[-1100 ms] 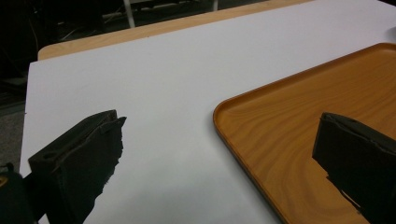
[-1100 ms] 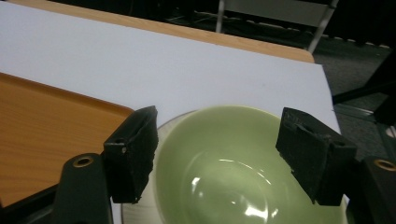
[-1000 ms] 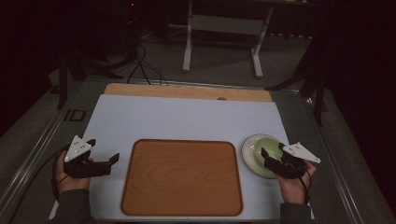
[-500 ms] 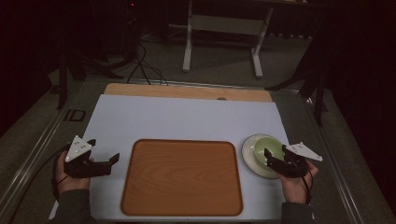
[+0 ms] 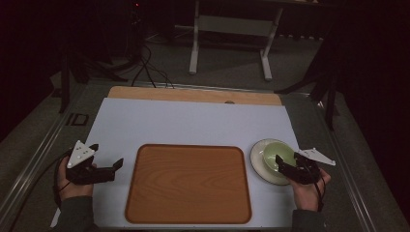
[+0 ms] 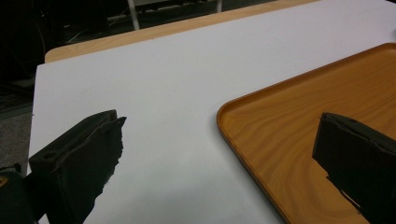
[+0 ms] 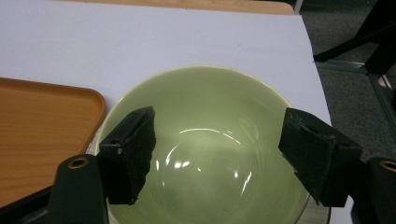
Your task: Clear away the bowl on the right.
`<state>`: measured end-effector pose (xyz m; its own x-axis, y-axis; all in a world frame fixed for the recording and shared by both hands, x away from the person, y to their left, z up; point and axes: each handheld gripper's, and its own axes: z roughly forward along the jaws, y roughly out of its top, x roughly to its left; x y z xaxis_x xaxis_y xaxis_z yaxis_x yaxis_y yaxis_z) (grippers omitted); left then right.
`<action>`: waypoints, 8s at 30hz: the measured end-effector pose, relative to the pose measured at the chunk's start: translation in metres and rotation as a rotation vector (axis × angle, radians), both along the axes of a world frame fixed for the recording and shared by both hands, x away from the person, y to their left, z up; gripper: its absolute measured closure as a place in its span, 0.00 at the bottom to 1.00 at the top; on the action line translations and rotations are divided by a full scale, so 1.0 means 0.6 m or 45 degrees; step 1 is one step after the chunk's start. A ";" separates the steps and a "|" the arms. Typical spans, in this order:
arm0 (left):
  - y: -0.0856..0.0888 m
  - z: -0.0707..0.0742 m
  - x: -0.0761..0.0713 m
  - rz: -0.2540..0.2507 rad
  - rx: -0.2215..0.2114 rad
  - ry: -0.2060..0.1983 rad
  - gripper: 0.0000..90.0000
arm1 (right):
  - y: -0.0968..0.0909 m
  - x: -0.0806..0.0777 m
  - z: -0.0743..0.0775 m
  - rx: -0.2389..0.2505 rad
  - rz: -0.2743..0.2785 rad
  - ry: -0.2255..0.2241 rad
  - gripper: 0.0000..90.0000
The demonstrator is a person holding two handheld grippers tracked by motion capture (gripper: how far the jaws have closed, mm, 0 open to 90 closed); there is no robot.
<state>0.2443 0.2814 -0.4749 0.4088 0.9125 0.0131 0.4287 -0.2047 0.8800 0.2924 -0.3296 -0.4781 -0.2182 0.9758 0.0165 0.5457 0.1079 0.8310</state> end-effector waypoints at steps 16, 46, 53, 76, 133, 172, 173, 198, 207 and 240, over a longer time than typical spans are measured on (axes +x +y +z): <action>0.000 0.000 0.000 0.003 0.000 -0.002 0.02 | -0.006 0.008 -0.012 0.021 -0.023 0.067 0.31; -0.001 0.000 0.000 0.001 0.003 -0.002 0.02 | -0.036 0.017 -0.011 0.071 -0.187 0.146 0.52; -0.002 -0.001 0.001 -0.003 0.011 0.003 0.02 | -0.040 0.027 -0.021 0.116 -0.211 0.237 0.66; -0.003 -0.002 0.001 -0.004 0.016 0.006 0.02 | -0.025 0.050 -0.035 0.163 -0.230 0.384 0.92; -0.001 -0.001 0.001 0.000 0.007 -0.001 0.02 | 0.065 0.025 0.043 0.189 -0.066 0.157 0.92; -0.001 0.000 0.000 0.001 0.009 -0.004 0.02 | 0.154 0.008 0.058 0.174 0.157 0.135 0.92; 0.000 0.000 0.000 0.001 0.009 -0.005 0.02 | 0.156 0.008 0.058 0.177 0.161 0.136 0.92; 0.001 0.002 -0.001 0.011 0.010 -0.016 0.03 | 0.216 -0.003 0.051 0.148 0.285 0.160 0.91; 0.001 0.002 -0.001 0.013 0.012 -0.017 0.03 | 0.233 -0.008 0.050 0.139 0.321 0.164 0.91; 0.001 0.002 -0.001 0.014 0.013 -0.019 0.03 | 0.268 -0.015 0.039 0.102 0.384 0.184 0.91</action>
<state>0.2437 0.2818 -0.4738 0.3988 0.9166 0.0282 0.4180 -0.2091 0.8840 0.2831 -0.1687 -0.4547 -0.4865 0.8620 0.1427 0.6121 0.2197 0.7597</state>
